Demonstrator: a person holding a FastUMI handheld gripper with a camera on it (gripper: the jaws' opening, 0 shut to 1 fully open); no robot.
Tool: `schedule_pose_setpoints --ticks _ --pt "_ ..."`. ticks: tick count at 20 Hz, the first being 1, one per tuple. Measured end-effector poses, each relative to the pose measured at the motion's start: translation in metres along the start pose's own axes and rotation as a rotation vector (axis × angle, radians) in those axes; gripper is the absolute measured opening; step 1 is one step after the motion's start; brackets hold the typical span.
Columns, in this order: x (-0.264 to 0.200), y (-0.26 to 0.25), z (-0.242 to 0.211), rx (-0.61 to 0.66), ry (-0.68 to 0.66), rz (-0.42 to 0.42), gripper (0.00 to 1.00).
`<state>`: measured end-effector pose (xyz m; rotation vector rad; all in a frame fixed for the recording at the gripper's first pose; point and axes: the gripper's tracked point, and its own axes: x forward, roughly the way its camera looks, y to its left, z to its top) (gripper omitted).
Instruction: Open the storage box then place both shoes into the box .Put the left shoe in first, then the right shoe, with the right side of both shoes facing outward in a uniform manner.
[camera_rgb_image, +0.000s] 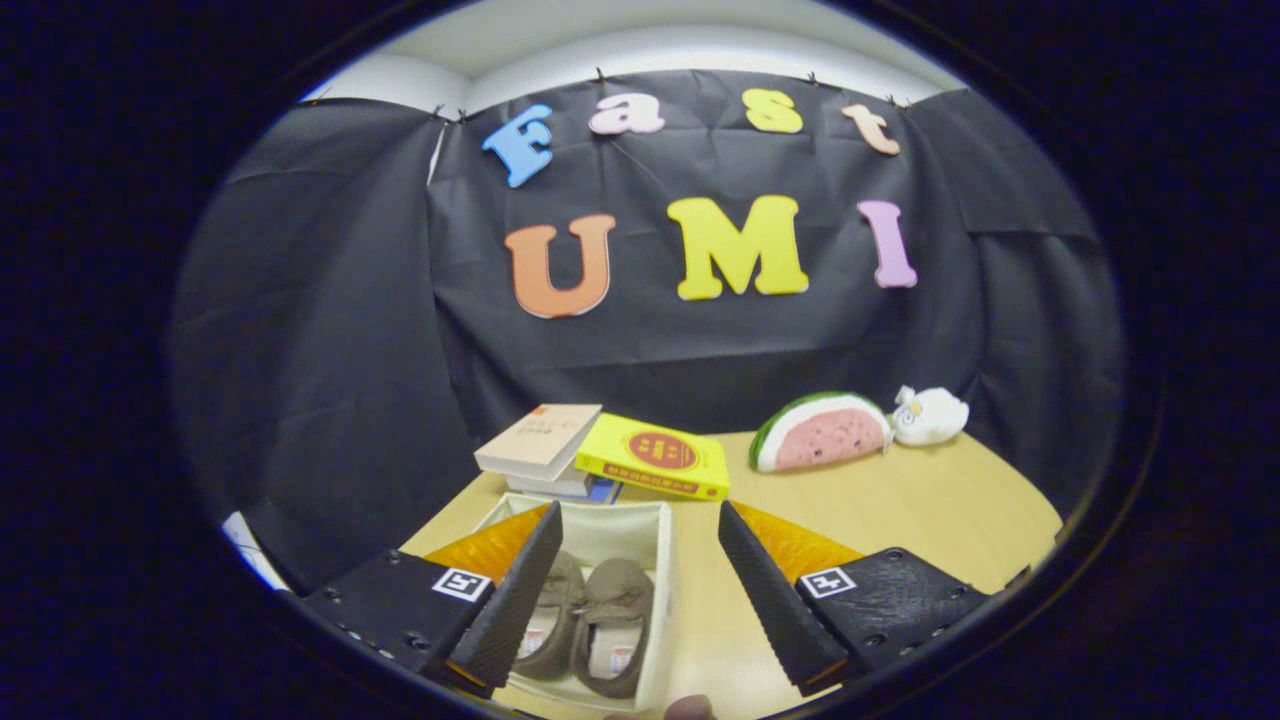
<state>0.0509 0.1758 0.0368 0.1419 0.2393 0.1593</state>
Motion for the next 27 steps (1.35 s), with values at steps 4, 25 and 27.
schedule_pose_setpoints --ticks 4,25,27 --pt "-0.038 -0.044 0.017 -0.035 -0.142 -0.014 0.96" --pt "-0.098 -0.047 -0.051 -0.039 -0.204 0.002 0.96" --pt "-0.095 -0.045 -0.053 -0.047 -0.200 -0.004 0.95"
